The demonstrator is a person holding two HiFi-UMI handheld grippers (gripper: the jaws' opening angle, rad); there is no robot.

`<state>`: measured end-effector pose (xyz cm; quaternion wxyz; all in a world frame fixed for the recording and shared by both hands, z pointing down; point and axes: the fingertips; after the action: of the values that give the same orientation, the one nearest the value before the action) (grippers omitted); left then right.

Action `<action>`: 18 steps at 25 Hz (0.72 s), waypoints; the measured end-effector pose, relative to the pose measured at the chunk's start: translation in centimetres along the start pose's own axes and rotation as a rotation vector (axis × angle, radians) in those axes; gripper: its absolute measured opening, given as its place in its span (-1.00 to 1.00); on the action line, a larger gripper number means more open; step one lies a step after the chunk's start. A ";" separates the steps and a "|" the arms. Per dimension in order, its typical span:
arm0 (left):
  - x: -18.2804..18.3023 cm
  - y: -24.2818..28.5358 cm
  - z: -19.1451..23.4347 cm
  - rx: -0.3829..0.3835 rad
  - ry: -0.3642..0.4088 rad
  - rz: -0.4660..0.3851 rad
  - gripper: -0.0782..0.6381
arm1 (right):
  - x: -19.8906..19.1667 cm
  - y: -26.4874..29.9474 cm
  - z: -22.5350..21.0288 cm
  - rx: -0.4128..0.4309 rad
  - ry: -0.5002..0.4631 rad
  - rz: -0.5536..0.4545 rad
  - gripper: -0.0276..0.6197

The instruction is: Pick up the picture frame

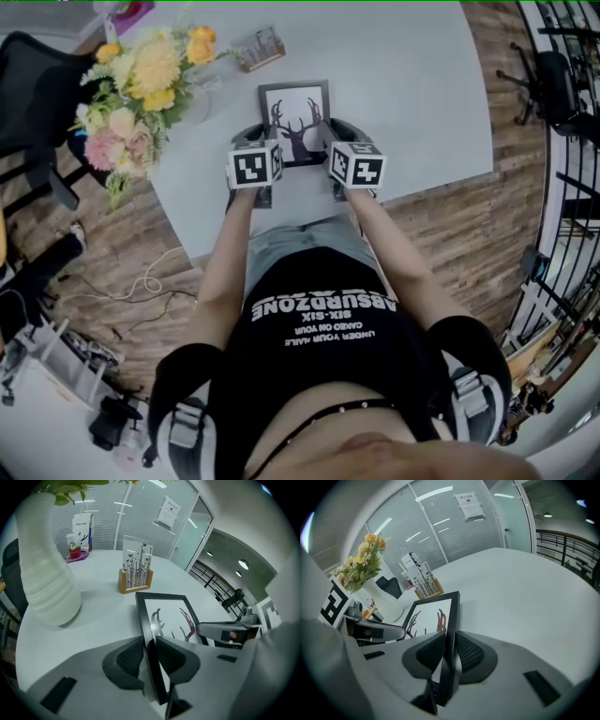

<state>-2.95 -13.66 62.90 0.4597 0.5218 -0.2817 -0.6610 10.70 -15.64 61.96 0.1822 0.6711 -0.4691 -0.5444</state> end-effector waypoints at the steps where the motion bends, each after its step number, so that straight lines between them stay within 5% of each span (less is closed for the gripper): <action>1: 0.2 -0.2 0.0 -0.001 0.003 -0.005 -0.55 | 0.1 -0.1 0.0 0.002 0.001 -0.004 -0.65; 18: 2.0 -3.8 -2.0 -0.014 0.043 -0.099 -0.55 | 2.5 -3.9 1.2 0.007 -0.043 -0.077 -0.65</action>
<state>-2.32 -13.71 58.20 0.4359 0.5461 -0.2409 -0.6736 11.24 -15.46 57.27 0.1485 0.6774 -0.4486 -0.5638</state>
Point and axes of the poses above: the fingertips, and each gripper's own axes: y forward along the fingers, z to its left, x out of its top
